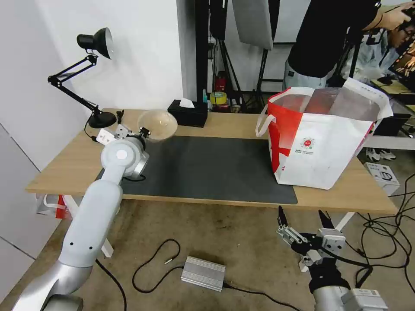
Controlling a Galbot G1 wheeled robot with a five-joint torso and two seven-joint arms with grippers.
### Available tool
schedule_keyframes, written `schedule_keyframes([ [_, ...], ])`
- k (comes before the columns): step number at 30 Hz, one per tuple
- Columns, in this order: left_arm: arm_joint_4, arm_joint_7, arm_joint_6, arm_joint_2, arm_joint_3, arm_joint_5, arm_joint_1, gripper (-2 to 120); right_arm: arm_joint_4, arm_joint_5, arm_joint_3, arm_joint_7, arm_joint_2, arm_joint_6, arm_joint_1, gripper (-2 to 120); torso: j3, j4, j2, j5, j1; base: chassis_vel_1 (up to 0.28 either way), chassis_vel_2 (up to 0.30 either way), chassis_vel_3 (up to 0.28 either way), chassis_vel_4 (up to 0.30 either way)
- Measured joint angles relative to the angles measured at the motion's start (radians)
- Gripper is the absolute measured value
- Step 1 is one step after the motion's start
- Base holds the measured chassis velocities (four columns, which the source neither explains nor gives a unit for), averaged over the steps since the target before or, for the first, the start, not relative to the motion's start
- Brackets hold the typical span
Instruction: Pick up the trash from the table and place it into the takeout bag.
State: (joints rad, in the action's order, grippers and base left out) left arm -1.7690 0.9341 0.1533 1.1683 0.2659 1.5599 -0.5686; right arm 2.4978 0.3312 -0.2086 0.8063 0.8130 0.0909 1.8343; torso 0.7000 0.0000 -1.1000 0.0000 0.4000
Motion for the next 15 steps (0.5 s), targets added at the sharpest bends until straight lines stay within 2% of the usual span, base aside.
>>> schedule_keyframes([
  [7, -0.12, -0.025, -0.015, -0.059, -0.023, 0.052, -0.006, 0, 0.0, 0.0, 0.0, 0.0, 0.0, 0.0, 0.0, 100, 0.0, 0.0, 0.0, 0.0, 0.0, 0.0, 0.0, 0.0, 0.0],
  [11, -0.17, -0.036, -0.033, -0.093, -0.048, 0.095, 0.023, 0, 0.0, 0.0, 0.0, 0.0, 0.0, 0.0, 0.0, 100, 0.0, 0.0001, 0.0, -0.0001, 0.0, 0.0, 0.0, 0.0, 0.0],
  [15, -0.188, -0.06, -0.044, -0.113, -0.084, 0.115, 0.068, 0, 0.0, 0.0, 0.0, 0.0, 0.0, 0.0, 0.0, 100, 0.0, -0.0001, 0.0, 0.0002, 0.0, 0.0, 0.0, 0.0, 0.0],
])
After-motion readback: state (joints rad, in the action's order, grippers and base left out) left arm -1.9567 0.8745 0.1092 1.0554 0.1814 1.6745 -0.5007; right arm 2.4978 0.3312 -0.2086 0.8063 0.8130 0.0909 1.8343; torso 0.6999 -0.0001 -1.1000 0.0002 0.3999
